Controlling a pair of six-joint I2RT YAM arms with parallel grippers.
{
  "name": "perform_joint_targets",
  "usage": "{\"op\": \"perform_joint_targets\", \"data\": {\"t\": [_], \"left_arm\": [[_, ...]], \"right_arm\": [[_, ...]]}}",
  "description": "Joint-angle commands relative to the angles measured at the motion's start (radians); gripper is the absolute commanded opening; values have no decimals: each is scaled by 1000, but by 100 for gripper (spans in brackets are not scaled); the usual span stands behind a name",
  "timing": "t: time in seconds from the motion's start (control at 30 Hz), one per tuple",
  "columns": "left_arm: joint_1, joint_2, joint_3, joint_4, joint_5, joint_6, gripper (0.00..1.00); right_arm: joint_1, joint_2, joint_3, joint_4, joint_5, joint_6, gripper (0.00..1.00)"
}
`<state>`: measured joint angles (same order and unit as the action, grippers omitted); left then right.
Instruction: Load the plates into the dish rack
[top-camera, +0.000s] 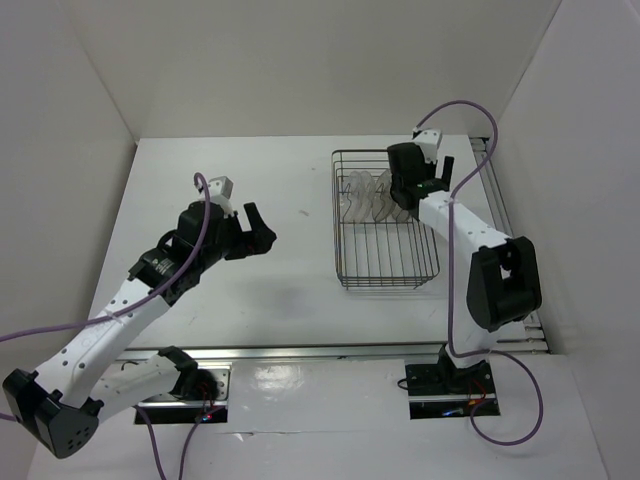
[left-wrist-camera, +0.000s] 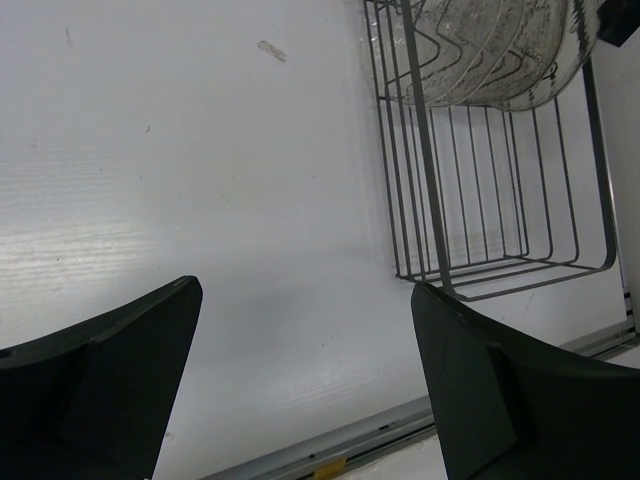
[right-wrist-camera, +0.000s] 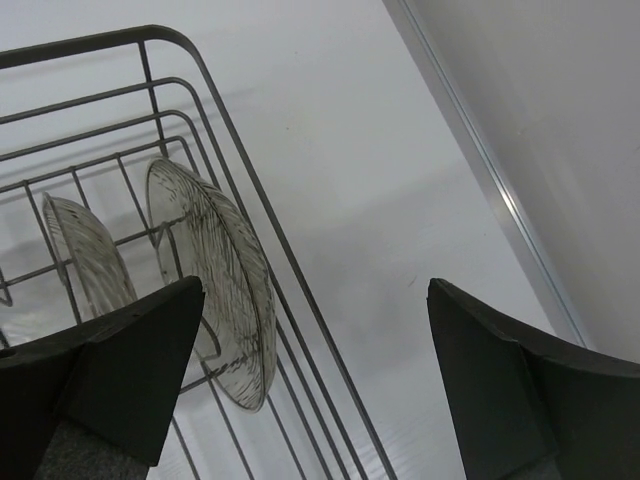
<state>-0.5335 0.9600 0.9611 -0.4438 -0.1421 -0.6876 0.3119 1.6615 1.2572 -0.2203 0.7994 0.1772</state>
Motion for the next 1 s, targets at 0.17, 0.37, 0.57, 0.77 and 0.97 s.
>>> {"op": "perform_joint_targets", "data": {"t": [0.17,0.37,0.57,0.77,0.97], "left_arm": [[1,74,236,-174,-102,57,100],[1,120,379,-288,-211,146,100],[40,135,485,-340,-286,211,100],[59,28,409,-302,-343,181,100],[107,-33,335,-270,-289,181,100]], "right_arm": [[64,-286,116,-206,-122,107,100],[125,-478,157,-431,-281,174,100],[147,-767,111,-542,-281,183,100],[147,-905,111,-665,-233,162,100],[147,-950,90,-695,-206,153,100]]}}
